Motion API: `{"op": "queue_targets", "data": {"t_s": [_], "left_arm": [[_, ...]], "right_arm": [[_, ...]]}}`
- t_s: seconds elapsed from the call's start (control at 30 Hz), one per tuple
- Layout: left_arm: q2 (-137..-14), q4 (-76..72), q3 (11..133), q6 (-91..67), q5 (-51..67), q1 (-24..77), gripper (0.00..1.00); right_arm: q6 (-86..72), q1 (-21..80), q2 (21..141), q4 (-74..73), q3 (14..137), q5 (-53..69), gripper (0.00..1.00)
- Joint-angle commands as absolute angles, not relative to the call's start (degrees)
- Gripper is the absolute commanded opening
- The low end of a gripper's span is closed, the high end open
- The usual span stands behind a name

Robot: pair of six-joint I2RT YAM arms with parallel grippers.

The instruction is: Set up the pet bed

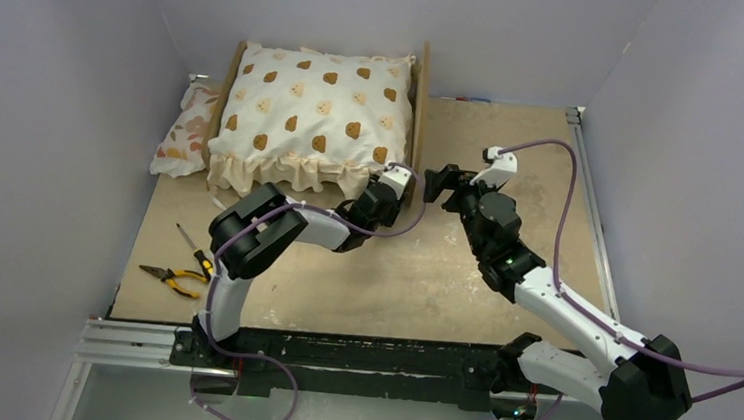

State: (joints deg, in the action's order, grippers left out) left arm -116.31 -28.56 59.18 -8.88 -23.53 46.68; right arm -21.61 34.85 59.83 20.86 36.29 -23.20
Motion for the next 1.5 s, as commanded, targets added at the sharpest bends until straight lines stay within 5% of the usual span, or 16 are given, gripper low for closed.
{"op": "queue_targets", "data": {"t_s": [0.0, 0.27, 0.67, 0.87, 1.1, 1.47], "left_arm": [[-118.3, -28.8, 60.5, -12.9, -17.8, 46.2, 0.41], [-117.4, -27.9, 57.2, -16.6, -10.5, 46.5, 0.02], [-106.2, -12.5, 53.2, -23.6, -4.6, 54.4, 0.00], [-101.9, -12.4, 49.1, -30.5, -1.7, 55.4, 0.08], [-92.4, -10.4, 45.5, -32.8, -2.6, 55.4, 0.38], [-83.9, -6.4, 41.6, -32.6, -9.1, 52.8, 0.43]], "right_arm": [[-22.0, 34.9, 58.7, 23.0, 36.0, -24.5, 0.91], [-22.4, 34.9, 57.4, 22.4, 36.0, -24.5, 0.91], [-27.4, 34.9, 57.0, 13.5, 35.8, -21.0, 0.91], [-30.0, 34.9, 57.7, 10.9, 32.0, -19.9, 0.90], [-30.5, 34.9, 63.4, 12.7, 31.7, -16.5, 0.86], [-32.3, 35.0, 76.7, 20.1, 33.8, -9.6, 0.62]]}}
